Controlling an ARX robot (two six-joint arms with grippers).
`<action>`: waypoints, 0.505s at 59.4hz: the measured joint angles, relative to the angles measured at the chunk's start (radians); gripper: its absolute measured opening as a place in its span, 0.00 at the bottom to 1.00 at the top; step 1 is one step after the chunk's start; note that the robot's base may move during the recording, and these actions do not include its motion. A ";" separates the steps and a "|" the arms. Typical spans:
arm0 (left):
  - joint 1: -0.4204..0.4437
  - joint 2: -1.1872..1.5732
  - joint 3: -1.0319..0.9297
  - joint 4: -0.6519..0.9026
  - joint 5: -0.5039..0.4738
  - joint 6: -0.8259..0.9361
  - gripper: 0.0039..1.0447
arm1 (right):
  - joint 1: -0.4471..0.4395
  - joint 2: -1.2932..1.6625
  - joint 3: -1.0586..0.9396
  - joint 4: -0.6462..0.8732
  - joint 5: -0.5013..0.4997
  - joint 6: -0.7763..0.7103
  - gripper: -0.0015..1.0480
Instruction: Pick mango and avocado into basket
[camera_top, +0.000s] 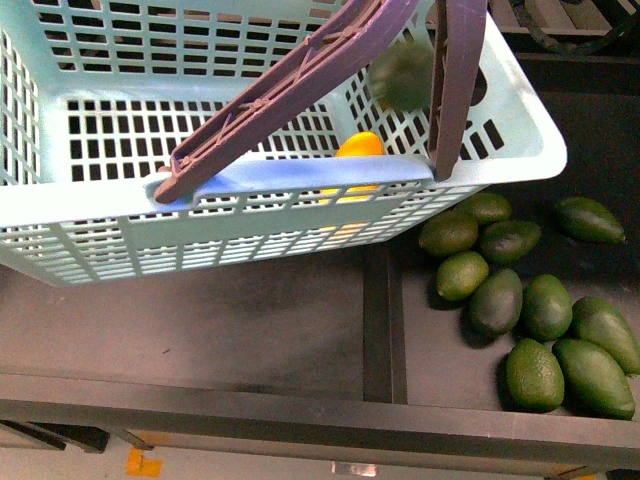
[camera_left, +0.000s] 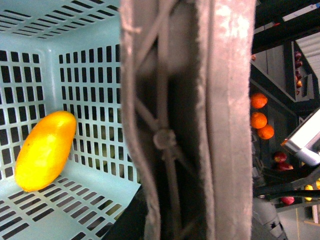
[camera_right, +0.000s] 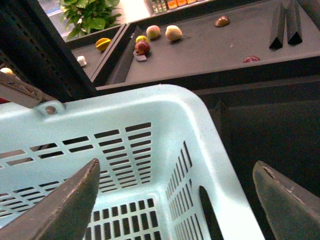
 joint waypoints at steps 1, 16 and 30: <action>0.000 0.000 0.000 0.000 0.003 -0.001 0.13 | 0.000 0.000 -0.002 0.000 0.000 0.004 0.89; -0.005 0.000 0.000 0.000 0.026 -0.006 0.13 | -0.010 -0.033 -0.052 0.009 0.016 0.047 0.92; -0.021 0.000 0.001 0.000 0.044 -0.005 0.13 | -0.117 -0.173 -0.185 0.031 0.058 0.084 0.92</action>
